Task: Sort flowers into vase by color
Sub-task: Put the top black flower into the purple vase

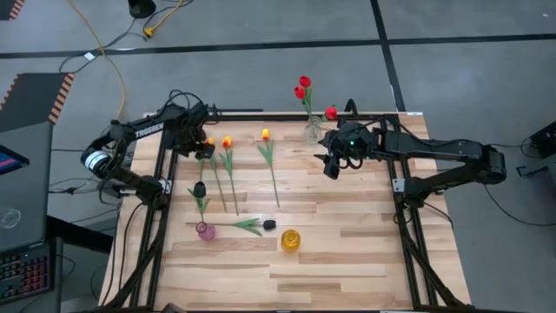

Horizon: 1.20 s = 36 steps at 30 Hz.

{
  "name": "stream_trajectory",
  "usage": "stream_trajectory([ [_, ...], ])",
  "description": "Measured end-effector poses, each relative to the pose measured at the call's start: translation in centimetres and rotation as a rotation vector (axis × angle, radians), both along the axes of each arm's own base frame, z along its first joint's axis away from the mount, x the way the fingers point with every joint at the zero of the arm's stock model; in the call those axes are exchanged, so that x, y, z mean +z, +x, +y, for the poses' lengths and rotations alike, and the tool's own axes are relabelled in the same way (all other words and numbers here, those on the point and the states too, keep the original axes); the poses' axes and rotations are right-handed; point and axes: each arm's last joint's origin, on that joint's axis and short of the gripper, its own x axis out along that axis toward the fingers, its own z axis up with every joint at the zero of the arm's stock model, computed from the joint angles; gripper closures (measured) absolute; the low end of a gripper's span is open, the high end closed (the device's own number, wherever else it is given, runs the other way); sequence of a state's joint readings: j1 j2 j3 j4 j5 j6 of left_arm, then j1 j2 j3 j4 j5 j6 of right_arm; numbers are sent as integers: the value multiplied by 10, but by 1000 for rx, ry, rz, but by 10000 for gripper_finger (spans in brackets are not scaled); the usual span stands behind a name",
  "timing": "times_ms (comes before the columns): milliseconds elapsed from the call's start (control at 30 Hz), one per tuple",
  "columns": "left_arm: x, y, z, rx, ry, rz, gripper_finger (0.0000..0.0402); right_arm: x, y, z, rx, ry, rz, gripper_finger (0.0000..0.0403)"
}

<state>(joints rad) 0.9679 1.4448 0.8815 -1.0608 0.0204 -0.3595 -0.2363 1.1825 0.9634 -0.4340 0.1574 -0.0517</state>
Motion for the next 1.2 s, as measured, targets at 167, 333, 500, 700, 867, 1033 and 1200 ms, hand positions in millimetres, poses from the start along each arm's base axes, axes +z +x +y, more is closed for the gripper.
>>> stream_trajectory([
  [167, -23, -3, -5, 14, 27, -20, 180, 0, 0, 0, 0, 0, 0, 157],
  [333, -34, -2, -7, 35, 45, -69, 193, 0, 0, 0, 0, 0, -1, 157],
  [500, -38, -3, -10, 63, 42, -62, 213, 0, 0, 0, 0, 0, -1, 157],
  [700, -48, 0, -15, 70, 76, -76, 240, 0, 0, 0, 0, 0, -1, 157],
  [867, -48, 1, -16, 87, 83, -63, 269, 0, 0, 0, 0, 0, -1, 157],
  [1033, -48, 0, -16, 109, 82, -52, 317, 0, 0, 0, 0, 0, -1, 157],
  [1200, -48, 0, -16, 123, 82, -51, 368, 0, 0, 0, 0, 0, -1, 157],
])
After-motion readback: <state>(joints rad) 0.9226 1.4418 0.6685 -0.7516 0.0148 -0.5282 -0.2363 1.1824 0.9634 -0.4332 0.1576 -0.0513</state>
